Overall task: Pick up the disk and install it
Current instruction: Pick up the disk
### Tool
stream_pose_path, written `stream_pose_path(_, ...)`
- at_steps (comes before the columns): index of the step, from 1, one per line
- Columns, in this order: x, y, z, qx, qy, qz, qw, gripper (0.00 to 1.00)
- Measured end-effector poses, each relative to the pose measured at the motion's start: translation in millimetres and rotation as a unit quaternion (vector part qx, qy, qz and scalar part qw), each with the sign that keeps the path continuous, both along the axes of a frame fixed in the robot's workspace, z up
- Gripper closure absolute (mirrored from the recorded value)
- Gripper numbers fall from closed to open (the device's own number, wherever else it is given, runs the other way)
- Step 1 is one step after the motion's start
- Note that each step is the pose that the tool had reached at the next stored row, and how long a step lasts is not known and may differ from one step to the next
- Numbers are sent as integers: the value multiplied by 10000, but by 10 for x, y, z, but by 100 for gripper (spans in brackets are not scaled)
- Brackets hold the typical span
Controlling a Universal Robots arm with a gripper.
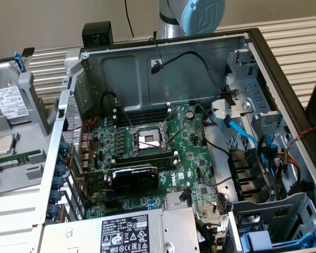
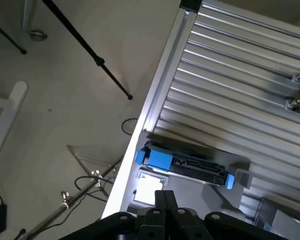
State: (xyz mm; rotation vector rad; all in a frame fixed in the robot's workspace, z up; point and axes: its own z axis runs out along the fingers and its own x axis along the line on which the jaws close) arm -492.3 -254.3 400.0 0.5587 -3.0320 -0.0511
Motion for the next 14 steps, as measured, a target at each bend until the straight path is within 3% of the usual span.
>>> stream_pose_path(4,0,0,0,4,1,367,9993,89)
stream_pose_path(10,-1,0,-1,5,0,803,9968,88)
stream_pose_path(14,-2,0,-1,6,0,1066,9943,70)
